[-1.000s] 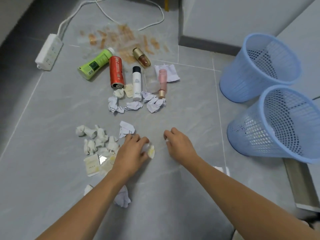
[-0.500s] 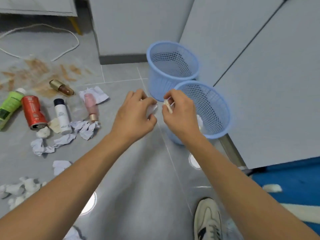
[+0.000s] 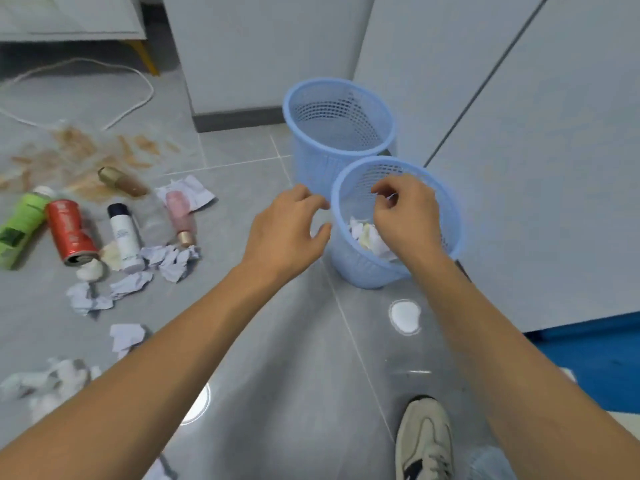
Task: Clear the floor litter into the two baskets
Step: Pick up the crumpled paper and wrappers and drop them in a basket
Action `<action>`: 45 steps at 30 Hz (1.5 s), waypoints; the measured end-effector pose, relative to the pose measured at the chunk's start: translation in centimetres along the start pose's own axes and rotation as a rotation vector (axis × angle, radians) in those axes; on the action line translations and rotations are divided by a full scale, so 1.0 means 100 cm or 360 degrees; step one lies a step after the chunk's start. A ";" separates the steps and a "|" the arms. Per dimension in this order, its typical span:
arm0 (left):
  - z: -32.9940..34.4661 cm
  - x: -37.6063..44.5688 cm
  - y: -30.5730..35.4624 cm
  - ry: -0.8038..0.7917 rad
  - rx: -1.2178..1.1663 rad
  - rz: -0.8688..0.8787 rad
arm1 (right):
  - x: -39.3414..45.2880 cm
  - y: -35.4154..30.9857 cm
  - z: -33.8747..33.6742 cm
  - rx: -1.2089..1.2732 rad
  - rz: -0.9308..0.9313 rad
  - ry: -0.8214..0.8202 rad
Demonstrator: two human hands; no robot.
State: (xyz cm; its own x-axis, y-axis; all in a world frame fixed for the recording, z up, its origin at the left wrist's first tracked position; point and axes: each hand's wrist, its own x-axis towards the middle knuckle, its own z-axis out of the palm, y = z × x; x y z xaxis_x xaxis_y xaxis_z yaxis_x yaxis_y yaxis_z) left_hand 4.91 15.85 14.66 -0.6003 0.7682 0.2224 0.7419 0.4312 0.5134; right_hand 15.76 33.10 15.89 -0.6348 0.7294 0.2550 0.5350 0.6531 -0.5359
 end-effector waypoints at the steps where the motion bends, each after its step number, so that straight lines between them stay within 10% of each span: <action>1: -0.006 -0.020 -0.023 0.0014 0.0002 -0.0080 | -0.007 -0.018 0.018 0.0061 -0.0105 -0.0029; 11: -0.039 -0.193 -0.208 -0.0008 0.0102 -0.0927 | -0.129 -0.125 0.188 0.0185 -0.0689 -0.0926; 18: -0.011 -0.253 -0.249 -0.0120 0.0138 -0.1035 | -0.214 -0.108 0.243 -0.0163 -0.1011 -0.1497; 33: 0.002 -0.242 -0.260 0.0090 0.0212 -0.0909 | -0.206 -0.106 0.265 -0.0017 -0.0787 -0.1392; 45: -0.028 -0.078 -0.105 0.0409 -0.0271 -0.0352 | -0.078 -0.107 0.103 0.0204 -0.0232 -0.0401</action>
State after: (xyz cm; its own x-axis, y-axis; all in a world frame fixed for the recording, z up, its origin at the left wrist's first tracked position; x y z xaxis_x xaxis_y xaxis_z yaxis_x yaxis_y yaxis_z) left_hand 0.95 4.03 9.84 -0.8116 0.5124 0.2806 0.5391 0.4719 0.6977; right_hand 9.26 18.28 11.36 -0.8264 0.5460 0.1375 0.3638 0.7042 -0.6097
